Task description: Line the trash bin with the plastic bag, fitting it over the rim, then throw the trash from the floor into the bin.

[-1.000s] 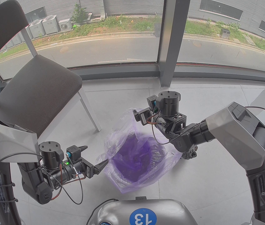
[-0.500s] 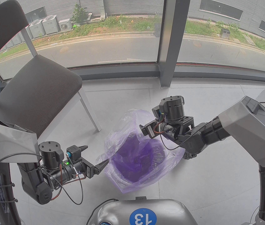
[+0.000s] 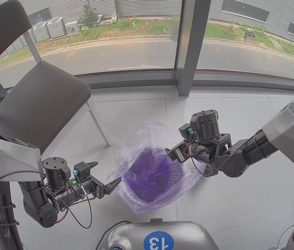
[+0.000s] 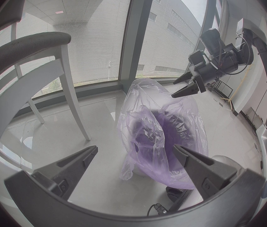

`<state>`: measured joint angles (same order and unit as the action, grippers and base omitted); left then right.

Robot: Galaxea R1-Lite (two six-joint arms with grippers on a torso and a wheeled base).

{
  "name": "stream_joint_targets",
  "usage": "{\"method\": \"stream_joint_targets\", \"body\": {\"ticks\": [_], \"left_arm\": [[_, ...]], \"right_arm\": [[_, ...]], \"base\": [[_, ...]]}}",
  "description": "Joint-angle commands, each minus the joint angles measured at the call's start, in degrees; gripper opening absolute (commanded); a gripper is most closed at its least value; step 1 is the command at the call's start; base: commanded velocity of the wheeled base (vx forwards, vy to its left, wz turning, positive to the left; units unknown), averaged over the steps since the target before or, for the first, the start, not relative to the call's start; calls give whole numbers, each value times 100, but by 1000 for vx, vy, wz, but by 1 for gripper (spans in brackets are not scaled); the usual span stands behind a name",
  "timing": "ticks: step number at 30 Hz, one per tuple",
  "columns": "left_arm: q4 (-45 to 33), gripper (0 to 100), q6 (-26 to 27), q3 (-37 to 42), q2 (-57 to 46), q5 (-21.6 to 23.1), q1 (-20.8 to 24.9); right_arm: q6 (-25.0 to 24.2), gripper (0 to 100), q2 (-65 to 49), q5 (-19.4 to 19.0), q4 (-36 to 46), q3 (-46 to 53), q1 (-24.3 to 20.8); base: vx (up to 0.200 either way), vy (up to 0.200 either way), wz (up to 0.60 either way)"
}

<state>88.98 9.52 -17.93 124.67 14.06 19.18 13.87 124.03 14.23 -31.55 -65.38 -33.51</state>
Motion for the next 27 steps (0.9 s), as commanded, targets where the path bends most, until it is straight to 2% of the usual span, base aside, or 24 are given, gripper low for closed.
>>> {"method": "stream_joint_targets", "body": {"ticks": [1,8,18,25,27], "left_arm": [[102,100,-3,18,-127,1,7],[102,100,-12,132,-418,-34,7],[-47,100,6,-272,-822,-158,25],[-671,100,15,-861,-628,-641,324],[-794,100,24,-1072,-470,-834,535]], "right_arm": [[28,100,-265,1,-150,342,3],[37,100,-617,1,-668,869,-6],[45,100,-1012,1,-1081,1844,-129],[10,100,-880,19,-1117,1757,-305],[-16,100,-687,45,-1125,1669,-349]], "base": [[0,0,0],[0,0,0],[0,0,0],[0,0,0],[0,0,0]]}}
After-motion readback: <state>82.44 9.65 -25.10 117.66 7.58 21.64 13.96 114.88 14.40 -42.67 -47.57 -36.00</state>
